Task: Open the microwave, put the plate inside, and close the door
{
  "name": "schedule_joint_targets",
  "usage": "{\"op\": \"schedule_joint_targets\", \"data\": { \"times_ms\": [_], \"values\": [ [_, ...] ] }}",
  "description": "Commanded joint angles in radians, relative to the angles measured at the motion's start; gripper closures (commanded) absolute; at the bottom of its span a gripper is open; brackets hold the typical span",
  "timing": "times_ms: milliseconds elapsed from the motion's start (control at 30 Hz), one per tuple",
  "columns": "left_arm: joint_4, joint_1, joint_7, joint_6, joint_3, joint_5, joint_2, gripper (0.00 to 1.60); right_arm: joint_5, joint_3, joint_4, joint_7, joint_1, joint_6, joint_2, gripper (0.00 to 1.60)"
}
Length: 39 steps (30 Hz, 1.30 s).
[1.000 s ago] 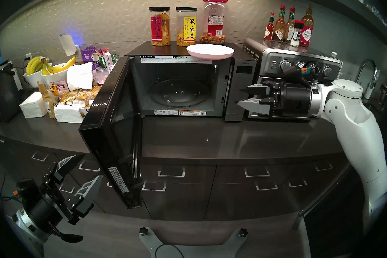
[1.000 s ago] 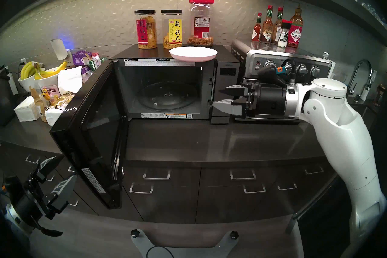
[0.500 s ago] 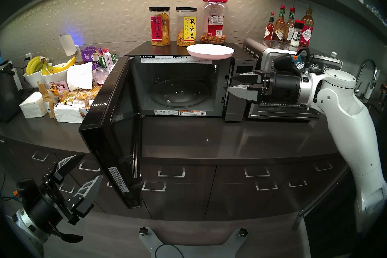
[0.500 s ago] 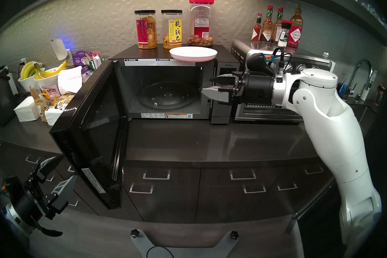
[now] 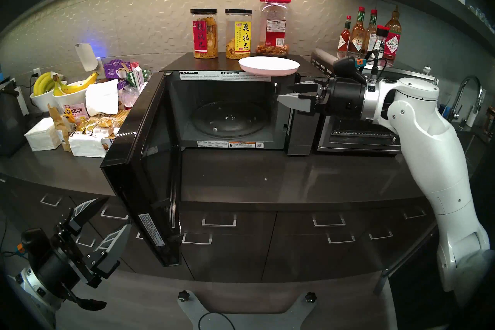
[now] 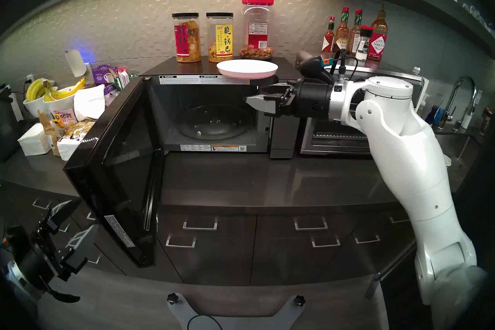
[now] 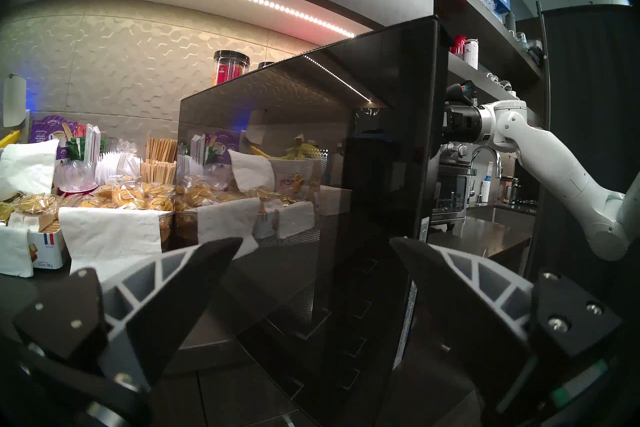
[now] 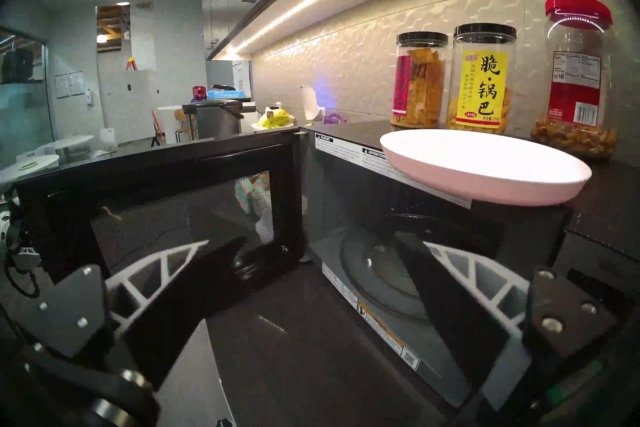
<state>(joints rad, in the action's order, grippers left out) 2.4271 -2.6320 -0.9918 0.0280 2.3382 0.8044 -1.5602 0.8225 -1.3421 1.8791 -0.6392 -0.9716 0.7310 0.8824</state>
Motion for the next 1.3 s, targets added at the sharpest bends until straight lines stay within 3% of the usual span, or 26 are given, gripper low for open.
{"op": "schedule_joint_targets", "data": {
  "times_ms": [0, 367, 400, 433, 700, 767, 800, 867, 933, 1267],
  "values": [
    [0.016, 0.002, 0.001, 0.000, 0.000, 0.002, -0.001, 0.00, -0.019, 0.013, -0.035, 0.018, 0.116, 0.019, 0.091, 0.00],
    [0.016, 0.004, 0.000, -0.001, 0.000, 0.001, -0.003, 0.00, -0.066, 0.057, -0.127, 0.016, 0.228, 0.080, 0.161, 0.00],
    [0.016, 0.004, 0.000, -0.001, 0.000, 0.001, -0.003, 0.00, -0.072, 0.040, -0.118, 0.017, 0.203, 0.076, 0.171, 0.00],
    [0.016, 0.004, -0.001, -0.001, 0.001, 0.001, -0.003, 0.00, -0.075, 0.060, -0.141, 0.011, 0.241, 0.090, 0.171, 0.00],
    [0.016, 0.005, -0.002, -0.002, 0.001, 0.000, -0.004, 0.00, -0.113, 0.047, -0.183, -0.008, 0.288, 0.123, 0.199, 0.00],
    [0.016, 0.005, -0.002, -0.003, 0.001, 0.000, -0.005, 0.00, -0.119, 0.061, -0.217, -0.015, 0.339, 0.138, 0.198, 0.00],
    [0.016, 0.006, -0.002, -0.003, 0.001, 0.000, -0.005, 0.00, -0.127, 0.029, -0.197, -0.012, 0.300, 0.130, 0.209, 0.00],
    [0.016, 0.006, -0.002, -0.003, 0.001, 0.000, -0.005, 0.00, -0.129, 0.059, -0.244, -0.023, 0.381, 0.154, 0.201, 0.00],
    [0.016, 0.006, -0.003, -0.003, 0.001, -0.001, -0.005, 0.00, -0.140, 0.025, -0.228, -0.025, 0.348, 0.150, 0.213, 0.00],
    [0.016, 0.008, -0.004, -0.005, 0.002, -0.002, -0.007, 0.00, -0.176, 0.022, -0.291, -0.071, 0.438, 0.198, 0.231, 0.00]
  ]
}}
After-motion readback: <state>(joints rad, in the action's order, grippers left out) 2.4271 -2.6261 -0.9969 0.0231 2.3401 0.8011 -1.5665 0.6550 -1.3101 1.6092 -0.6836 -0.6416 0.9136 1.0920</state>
